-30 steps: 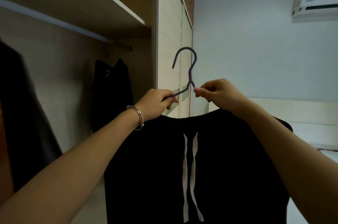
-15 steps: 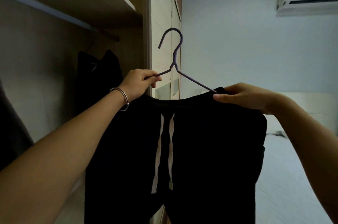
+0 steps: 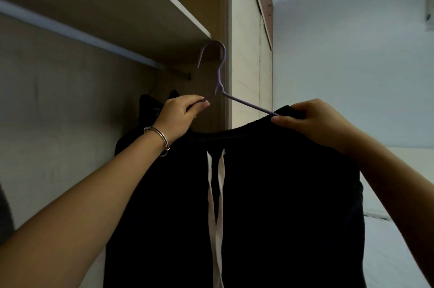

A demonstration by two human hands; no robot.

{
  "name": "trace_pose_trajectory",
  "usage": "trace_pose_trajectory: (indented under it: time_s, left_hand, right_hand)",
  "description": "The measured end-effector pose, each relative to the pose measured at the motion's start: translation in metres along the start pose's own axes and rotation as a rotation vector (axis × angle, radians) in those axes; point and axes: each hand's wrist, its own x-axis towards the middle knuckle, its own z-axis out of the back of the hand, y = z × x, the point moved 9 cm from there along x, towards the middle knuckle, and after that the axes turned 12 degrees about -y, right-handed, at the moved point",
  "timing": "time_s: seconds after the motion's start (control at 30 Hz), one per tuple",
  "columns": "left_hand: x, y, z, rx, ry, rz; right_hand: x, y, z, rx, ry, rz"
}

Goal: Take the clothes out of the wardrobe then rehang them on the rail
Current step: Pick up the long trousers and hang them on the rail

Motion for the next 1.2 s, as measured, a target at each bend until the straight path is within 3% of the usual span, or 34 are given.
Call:
trace_pose_trajectory:
  time_s: [0.13, 0.3, 0.4, 0.73, 0.87, 1.0, 1.2]
  left_hand:
    - [0.041, 0.041, -0.005, 0.145, -0.057, 0.055]
    - [0.069, 0.096, -0.005, 0.334, -0.118, 0.118]
    - [0.077, 0.118, 0.006, 0.427, -0.195, 0.120]
    - [0.111, 0.182, 0.036, 0.881, -0.291, 0.090]
    - [0.124, 0.203, 0.059, 0.765, -0.394, 0.212]
    - [0.122, 0.231, 0.049, 0.666, -0.274, 0.246]
    - [0.101, 0.285, 0.026, 0.312, -0.200, 0.464]
  right_hand:
    - [0.058, -0.002, -0.040, 0.047, 0.122, 0.088]
    - [0.102, -0.019, -0.107, 0.251, 0.589, 0.027]
    - [0.117, -0.022, -0.143, 0.349, 0.686, 0.049]
    - [0.159, 0.007, -0.232, 0.956, 0.781, -0.224]
    - [0.181, 0.042, -0.256, 1.021, 0.727, -0.250]
    - [0.213, 0.069, -0.273, 1.005, 0.597, -0.296]
    - [0.253, 0.097, -0.304, 0.950, 0.468, -0.262]
